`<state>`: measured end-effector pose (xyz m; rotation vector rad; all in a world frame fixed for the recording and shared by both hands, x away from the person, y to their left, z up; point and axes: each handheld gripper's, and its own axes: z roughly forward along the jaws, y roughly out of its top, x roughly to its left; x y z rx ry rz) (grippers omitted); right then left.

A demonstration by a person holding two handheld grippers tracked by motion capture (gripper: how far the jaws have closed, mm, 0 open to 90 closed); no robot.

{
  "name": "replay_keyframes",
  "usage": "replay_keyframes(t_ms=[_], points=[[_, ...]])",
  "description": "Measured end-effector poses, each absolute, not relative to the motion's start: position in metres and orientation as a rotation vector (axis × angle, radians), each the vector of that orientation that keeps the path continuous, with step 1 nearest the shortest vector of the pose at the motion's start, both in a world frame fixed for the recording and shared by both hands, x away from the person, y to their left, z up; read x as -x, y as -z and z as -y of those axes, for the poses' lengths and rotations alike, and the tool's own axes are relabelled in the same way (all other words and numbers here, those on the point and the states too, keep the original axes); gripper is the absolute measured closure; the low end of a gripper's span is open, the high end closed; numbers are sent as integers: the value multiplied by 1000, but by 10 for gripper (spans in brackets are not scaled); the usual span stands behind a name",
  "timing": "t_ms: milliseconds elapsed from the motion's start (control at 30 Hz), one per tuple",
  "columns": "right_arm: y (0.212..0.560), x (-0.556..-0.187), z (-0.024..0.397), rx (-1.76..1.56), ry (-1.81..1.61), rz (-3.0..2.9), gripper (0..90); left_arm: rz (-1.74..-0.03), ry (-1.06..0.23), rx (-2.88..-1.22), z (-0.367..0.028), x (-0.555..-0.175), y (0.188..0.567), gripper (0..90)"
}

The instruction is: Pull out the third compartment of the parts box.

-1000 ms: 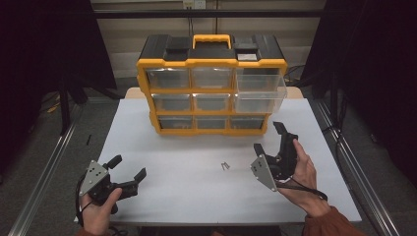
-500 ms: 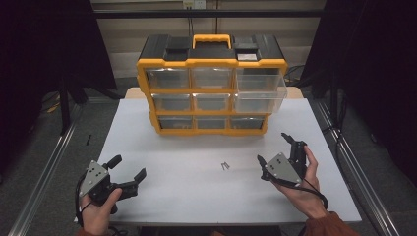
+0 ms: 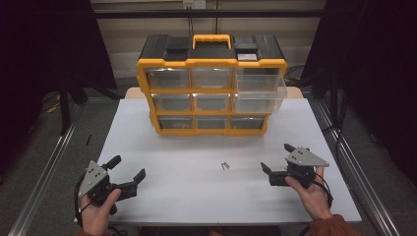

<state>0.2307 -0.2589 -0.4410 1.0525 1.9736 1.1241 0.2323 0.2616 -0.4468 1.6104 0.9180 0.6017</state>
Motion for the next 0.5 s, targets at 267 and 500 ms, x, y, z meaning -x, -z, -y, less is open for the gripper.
replay_keyframes(t_ms=[267,500], points=[[446,-234,272,-1171,-1212,-2019,27,-909,-608,-1616,-262,-231,446,30],[448,-236,272,-1177,-1214,-2045,27,-907,-607,-1614,-261,-231,446,30]])
